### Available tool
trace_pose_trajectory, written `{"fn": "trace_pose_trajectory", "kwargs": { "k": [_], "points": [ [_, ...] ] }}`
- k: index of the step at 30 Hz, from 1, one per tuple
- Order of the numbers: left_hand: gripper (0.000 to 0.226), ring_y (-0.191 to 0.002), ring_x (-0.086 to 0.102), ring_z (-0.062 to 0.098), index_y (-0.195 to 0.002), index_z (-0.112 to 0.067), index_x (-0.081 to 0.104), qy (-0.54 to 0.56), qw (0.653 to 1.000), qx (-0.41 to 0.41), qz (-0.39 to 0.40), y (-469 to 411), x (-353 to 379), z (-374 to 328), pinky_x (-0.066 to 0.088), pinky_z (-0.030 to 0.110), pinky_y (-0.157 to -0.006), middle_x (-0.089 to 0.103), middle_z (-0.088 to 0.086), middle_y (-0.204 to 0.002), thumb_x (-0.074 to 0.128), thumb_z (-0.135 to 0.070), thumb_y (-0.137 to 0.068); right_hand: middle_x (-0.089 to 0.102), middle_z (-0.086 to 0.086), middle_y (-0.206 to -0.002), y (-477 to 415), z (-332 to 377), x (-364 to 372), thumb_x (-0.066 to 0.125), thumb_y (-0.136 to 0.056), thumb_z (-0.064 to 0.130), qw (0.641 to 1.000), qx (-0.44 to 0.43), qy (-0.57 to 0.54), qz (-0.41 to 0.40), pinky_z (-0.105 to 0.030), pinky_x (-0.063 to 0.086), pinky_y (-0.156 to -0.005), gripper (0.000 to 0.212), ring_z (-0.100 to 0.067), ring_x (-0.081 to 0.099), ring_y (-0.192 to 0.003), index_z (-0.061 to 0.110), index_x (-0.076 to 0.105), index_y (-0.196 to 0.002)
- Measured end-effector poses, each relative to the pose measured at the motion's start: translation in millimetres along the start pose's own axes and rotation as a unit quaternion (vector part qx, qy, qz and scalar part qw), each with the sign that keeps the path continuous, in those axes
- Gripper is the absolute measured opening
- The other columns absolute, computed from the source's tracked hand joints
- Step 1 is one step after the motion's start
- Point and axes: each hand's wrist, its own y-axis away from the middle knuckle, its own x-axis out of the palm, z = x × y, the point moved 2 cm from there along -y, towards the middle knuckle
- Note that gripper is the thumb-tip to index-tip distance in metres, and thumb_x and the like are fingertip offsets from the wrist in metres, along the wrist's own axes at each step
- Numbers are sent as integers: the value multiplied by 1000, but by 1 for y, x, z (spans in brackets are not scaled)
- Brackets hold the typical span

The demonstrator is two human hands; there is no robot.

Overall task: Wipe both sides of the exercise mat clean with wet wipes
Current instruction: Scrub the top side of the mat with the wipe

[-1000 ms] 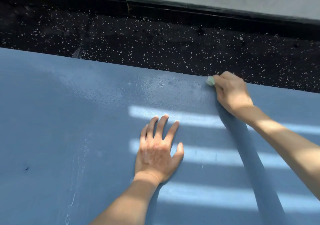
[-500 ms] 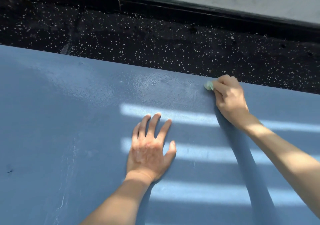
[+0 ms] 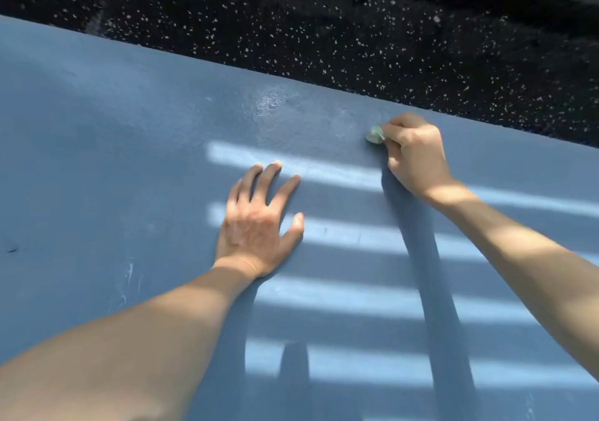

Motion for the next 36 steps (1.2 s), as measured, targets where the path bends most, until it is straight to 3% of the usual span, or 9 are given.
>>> {"fn": "trace_pose_trajectory", "kwargs": {
  "k": [4, 6, 10, 14, 21, 24, 28, 34, 36],
  "points": [
    [57, -137, 36, 34, -136, -20, 58, 0, 1000, -3, 9, 3, 2, -3, 33, 48, -109, 46, 11, -146, 47, -44, -85, 47, -7, -90, -45, -10, 5, 45, -87, 10, 996, 88, -31, -8, -15, 32, -63, 24, -22, 44, -82, -3, 64, -95],
    [58, -137, 38, 34, -135, -20, 58, 8, 1000, -5, 7, 1, 2, -3, 33, 47, -109, 46, 11, -146, 46, -45, -84, 55, -9, -90, -25, -3, 4, 45, -84, 7, 998, 58, 5, -30, -21, 41, -66, 24, -24, 51, -80, 1, 67, -93],
    [57, -136, 39, 33, -134, -20, 59, 13, 1000, -4, 1, 0, 0, 0, 30, 45, -108, 48, 10, -144, 44, -45, -84, 63, -15, -84, 19, 11, -2, 47, -80, 6, 999, 26, 24, -5, -24, 36, -63, 24, -32, 59, -72, 5, 70, -83],
    [57, -135, 39, 32, -132, -20, 60, 32, 999, -2, -10, 0, 0, 0, 30, 44, -109, 50, 10, -143, 43, -46, -85, 60, -20, -101, -28, 15, -3, 48, -86, -2, 995, 88, 51, -1, -32, 45, -74, 26, -35, 57, -90, 1, 70, -99],
    [58, -135, 38, 33, -132, -20, 61, 41, 999, -1, -14, -1, 2, 2, 35, 48, -107, 50, 11, -143, 42, -47, -84, 61, -12, -88, 64, 37, -5, 49, -83, 3, 996, 78, -8, 31, -22, 37, -66, 24, -29, 59, -79, 7, 72, -85],
    [59, -136, 37, 33, -133, -20, 60, 50, 999, -1, -14, 0, 3, 0, 33, 47, -109, 49, 10, -143, 42, -48, -84, 60, -17, -96, 39, 31, -8, 48, -87, 10, 995, 75, 53, 50, -32, 43, -70, 26, -32, 58, -86, 5, 73, -91],
    [60, -138, 35, 31, -134, -22, 58, 45, 999, -3, -13, -1, 2, 0, 31, 46, -111, 47, 8, -145, 41, -49, -84, 59, -16, -104, 10, 27, -1, 45, -88, 1, 992, 100, 75, 24, -24, 30, -70, 27, -34, 55, -95, 4, 71, -94],
    [61, -139, 32, 29, -137, -25, 55, 44, 999, -13, -8, 1, 0, -1, 26, 45, -114, 44, 5, -145, 38, -52, -84, 61, -15, -83, 92, 29, 1, 52, -77, -2, 1000, -13, 2, 28, -34, 49, -62, 19, -36, 59, -71, 3, 70, -80],
    [61, -139, 31, 29, -137, -25, 55, 46, 999, -9, -9, 0, -1, -2, 26, 44, -113, 44, 5, -146, 39, -52, -84, 62, -14, -85, 71, 25, -2, 50, -78, 1, 1000, 12, -8, 25, -35, 50, -66, 24, -35, 61, -74, 5, 73, -84]
  ]
}}
